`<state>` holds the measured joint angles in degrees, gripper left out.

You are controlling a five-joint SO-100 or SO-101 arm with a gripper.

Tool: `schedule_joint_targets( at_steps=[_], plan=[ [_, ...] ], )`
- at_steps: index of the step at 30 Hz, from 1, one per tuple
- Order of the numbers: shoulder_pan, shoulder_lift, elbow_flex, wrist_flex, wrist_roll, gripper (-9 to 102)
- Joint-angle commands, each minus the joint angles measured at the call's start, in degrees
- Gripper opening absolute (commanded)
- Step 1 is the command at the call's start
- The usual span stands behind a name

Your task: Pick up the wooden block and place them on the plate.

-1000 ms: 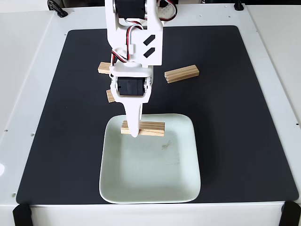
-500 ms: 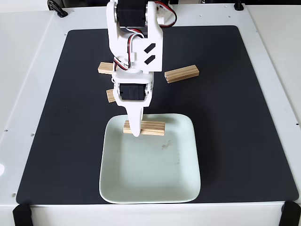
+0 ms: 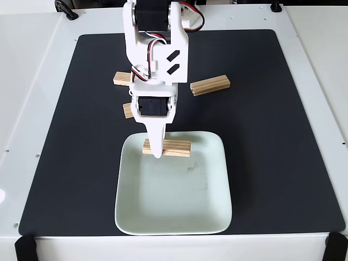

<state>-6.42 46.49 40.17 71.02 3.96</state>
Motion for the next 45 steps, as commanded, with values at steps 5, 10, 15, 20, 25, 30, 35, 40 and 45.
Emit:
schedule_joint_targets(
  at_steps=[5,10,15,20,25,30,35,40,45],
  plan=[
    [0.4,0.9,-3.3,0.1,0.3,10],
    [0.4,0.9,-3.3,0.1,0.3,10],
    [0.4,0.9,-3.3,0.2,-0.1,11],
    [0.4,0.9,-3.3,0.4,0.2,23],
    [0.4,0.9,-3.2,0.4,-0.4,28],
    [0.4,1.0,-3.2,-0.1,-0.4,13],
    [0.5,1.5,-3.3,-0.3,0.2,1],
    [0.5,3.7,-3.2,-0.3,0.3,0],
    [0.5,5.3,-3.3,-0.3,0.3,0]
  ],
)
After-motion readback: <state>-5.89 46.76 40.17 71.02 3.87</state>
